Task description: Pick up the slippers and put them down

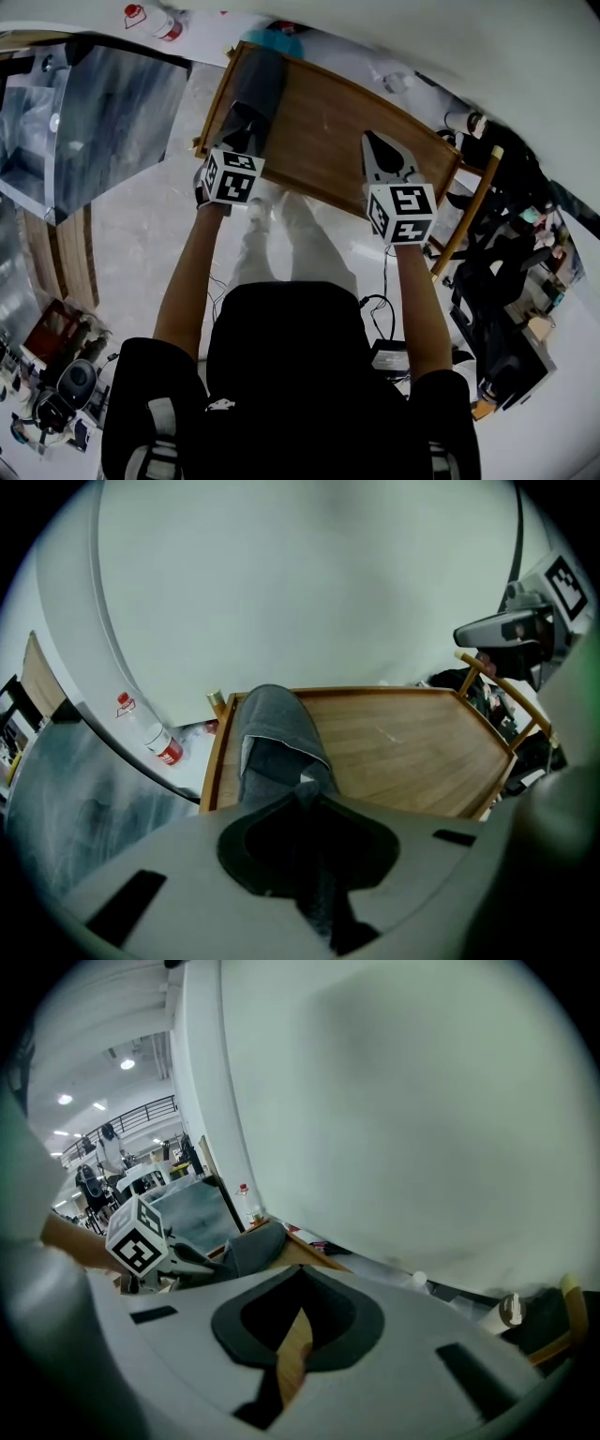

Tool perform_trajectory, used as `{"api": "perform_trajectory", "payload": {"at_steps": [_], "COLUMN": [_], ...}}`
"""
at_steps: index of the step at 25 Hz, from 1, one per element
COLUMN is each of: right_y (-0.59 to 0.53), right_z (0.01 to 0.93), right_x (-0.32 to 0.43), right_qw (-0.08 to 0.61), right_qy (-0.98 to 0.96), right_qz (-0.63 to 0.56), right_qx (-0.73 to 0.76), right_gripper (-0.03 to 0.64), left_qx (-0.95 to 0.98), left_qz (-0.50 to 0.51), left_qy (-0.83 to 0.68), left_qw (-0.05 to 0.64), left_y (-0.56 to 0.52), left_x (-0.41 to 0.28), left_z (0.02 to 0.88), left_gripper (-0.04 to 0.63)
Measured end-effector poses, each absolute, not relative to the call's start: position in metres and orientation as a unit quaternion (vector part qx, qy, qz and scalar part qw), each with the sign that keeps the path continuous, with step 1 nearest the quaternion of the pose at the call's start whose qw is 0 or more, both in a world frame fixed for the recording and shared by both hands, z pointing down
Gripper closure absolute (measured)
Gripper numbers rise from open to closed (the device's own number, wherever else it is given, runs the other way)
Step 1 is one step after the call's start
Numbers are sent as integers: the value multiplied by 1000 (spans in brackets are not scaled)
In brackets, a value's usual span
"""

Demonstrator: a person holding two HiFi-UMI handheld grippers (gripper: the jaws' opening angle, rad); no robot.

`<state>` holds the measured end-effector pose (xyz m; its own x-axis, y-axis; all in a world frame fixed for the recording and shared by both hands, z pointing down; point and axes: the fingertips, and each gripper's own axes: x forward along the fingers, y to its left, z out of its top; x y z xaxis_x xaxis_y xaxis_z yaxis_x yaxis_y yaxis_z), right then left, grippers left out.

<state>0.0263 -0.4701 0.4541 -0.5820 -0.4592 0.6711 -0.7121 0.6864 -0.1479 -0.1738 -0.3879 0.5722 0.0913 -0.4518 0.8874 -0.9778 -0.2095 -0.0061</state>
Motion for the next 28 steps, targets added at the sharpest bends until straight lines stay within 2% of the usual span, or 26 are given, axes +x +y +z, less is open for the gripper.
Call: {"api": "perform_trajectory", "payload": {"at_steps": [28], "right_y": [-443], "right_z": [408], "right_x": [25], "right_qw": [288], "right_qy": [-865], "right_qz": [188], "right_qx": [364], "right_gripper": [620], "left_qx": [693], "left_qz": [372], "left_qy": [-552], "left_qw": [276], "left_y": [-383], "left_x": [-180], "left_z": [499], "left_gripper": [572]}}
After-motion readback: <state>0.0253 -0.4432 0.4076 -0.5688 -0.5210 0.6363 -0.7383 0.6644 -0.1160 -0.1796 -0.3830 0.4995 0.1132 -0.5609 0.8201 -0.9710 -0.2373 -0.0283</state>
